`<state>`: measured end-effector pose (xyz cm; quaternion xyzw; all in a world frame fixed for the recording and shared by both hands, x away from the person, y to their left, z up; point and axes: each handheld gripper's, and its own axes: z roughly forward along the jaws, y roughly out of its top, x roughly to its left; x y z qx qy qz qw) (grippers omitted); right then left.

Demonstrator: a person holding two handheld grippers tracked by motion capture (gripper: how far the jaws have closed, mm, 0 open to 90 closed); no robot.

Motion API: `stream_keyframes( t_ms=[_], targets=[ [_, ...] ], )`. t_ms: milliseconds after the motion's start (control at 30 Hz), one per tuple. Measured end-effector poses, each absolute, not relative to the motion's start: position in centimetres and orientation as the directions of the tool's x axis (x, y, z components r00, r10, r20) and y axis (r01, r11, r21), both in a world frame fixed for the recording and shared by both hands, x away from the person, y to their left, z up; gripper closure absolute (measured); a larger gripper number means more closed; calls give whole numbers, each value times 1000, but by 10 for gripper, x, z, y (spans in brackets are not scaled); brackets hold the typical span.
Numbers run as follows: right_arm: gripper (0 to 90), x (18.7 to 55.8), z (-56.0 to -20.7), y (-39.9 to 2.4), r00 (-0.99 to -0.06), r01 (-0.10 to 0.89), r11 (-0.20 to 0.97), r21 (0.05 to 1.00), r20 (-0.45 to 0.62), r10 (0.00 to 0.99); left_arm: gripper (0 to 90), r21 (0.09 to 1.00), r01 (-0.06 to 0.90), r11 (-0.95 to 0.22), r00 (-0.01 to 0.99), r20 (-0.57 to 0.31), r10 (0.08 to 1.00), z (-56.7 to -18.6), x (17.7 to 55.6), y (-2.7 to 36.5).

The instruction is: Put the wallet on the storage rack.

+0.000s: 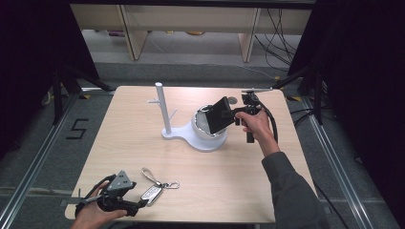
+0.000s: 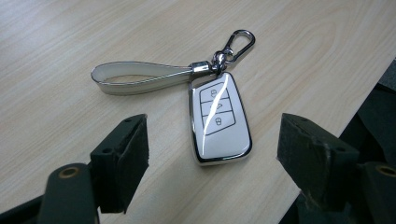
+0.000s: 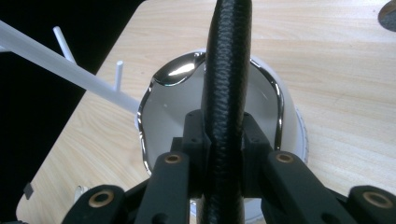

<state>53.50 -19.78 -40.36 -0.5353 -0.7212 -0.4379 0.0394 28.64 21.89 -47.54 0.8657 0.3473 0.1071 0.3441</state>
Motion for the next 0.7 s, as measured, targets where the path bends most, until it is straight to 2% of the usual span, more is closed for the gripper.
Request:
stream_keyframes(
  t_ms=[333,367,433,700],
  targets=[
    [768,537,-418,-184,-420,819,62,571,521,743,246,671,523,-526,739,-49,672,-475,286,219],
    [767,536,-418,-182,-390,838,40,544,546,741,246,670,524,-526,737,-46,675,-475,286,219],
    [767,538,-422,-182,-420,820,62,570,523,742,246,668,527,-525,738,-54,672,-476,286,219],
    [758,542,-427,-180,-421,816,67,574,510,750,245,668,523,-530,741,-49,670,-477,286,218]
  ],
)
